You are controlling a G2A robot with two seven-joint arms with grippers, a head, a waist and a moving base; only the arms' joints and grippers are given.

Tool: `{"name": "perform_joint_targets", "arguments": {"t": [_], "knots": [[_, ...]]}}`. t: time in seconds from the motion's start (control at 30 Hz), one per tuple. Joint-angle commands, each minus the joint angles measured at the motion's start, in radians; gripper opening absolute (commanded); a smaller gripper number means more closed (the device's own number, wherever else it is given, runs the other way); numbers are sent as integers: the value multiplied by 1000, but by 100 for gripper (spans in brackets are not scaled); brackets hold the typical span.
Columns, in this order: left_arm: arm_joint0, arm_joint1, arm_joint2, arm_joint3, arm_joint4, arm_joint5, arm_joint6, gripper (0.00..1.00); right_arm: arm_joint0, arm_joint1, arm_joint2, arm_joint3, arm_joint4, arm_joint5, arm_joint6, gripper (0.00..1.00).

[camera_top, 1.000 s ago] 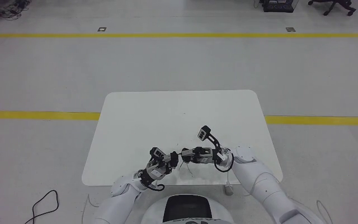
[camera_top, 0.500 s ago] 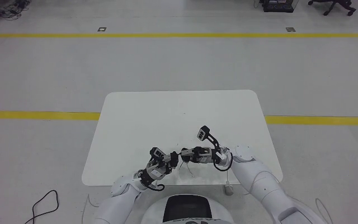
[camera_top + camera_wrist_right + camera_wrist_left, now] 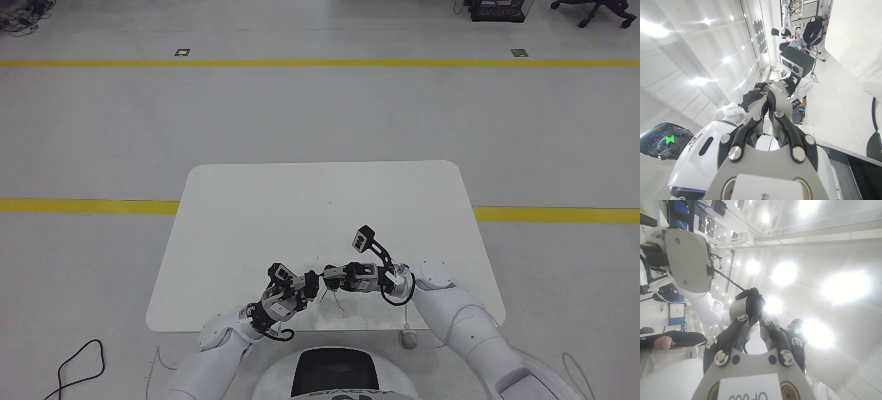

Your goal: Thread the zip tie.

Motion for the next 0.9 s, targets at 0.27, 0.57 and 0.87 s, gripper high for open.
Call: {"name": "perform_joint_targets", "arguments": {"t": [0.27,0.57,0.87], "knots": [[0,0,0,0,0,0,0,0,6,-3,-8,16,1,0,-3,0],[0,0,0,0,0,0,0,0,12,-6,-14,31,3,0,-4,0],[0,0,0,0,0,0,0,0,20,-9,-21,47,3,0,-6,0]]}}
